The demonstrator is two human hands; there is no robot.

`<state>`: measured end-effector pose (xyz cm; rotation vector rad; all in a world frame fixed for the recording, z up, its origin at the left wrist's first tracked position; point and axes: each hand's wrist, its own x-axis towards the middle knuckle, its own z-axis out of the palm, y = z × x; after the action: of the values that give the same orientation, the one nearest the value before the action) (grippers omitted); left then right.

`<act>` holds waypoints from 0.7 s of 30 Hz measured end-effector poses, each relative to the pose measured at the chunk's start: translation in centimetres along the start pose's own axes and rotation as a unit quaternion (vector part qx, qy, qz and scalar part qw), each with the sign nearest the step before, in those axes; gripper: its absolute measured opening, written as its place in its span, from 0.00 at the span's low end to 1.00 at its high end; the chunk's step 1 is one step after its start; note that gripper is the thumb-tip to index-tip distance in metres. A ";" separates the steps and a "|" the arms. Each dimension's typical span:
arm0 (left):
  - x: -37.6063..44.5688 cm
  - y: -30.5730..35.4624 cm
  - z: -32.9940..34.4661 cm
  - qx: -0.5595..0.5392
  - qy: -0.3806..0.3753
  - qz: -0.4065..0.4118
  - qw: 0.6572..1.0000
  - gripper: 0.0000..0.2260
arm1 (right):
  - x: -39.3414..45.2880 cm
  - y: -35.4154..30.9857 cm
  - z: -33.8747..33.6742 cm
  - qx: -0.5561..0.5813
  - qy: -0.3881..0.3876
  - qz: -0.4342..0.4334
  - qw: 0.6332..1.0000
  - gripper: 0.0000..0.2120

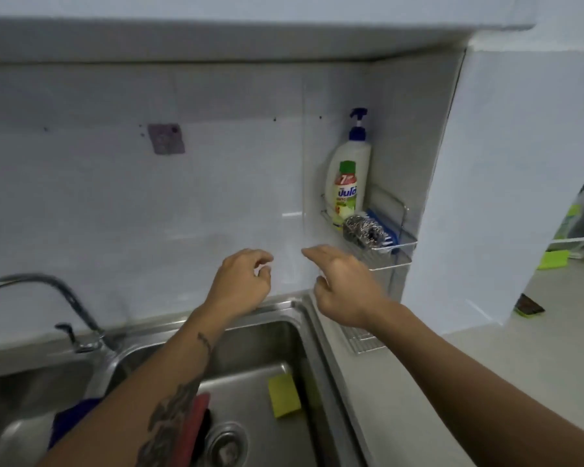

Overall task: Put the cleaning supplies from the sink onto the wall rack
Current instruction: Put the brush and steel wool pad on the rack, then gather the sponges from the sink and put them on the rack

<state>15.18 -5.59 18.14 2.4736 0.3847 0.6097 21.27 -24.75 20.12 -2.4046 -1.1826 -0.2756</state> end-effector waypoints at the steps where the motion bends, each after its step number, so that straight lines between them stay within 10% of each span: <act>1: -0.8 -1.5 -0.6 -0.003 -0.006 -0.013 1.000 0.13 | 0.1 -1.2 1.7 0.006 -0.020 0.004 1.000 0.29; 21: -20.3 -25.1 5.7 0.003 -0.244 -0.247 0.938 0.06 | -8.6 -6.7 28.9 0.011 -0.411 0.119 0.904 0.34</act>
<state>-2.81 4.07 -7.57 2.2933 0.7647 -0.2111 10.25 -13.58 -6.43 -2.6743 -1.1457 0.9123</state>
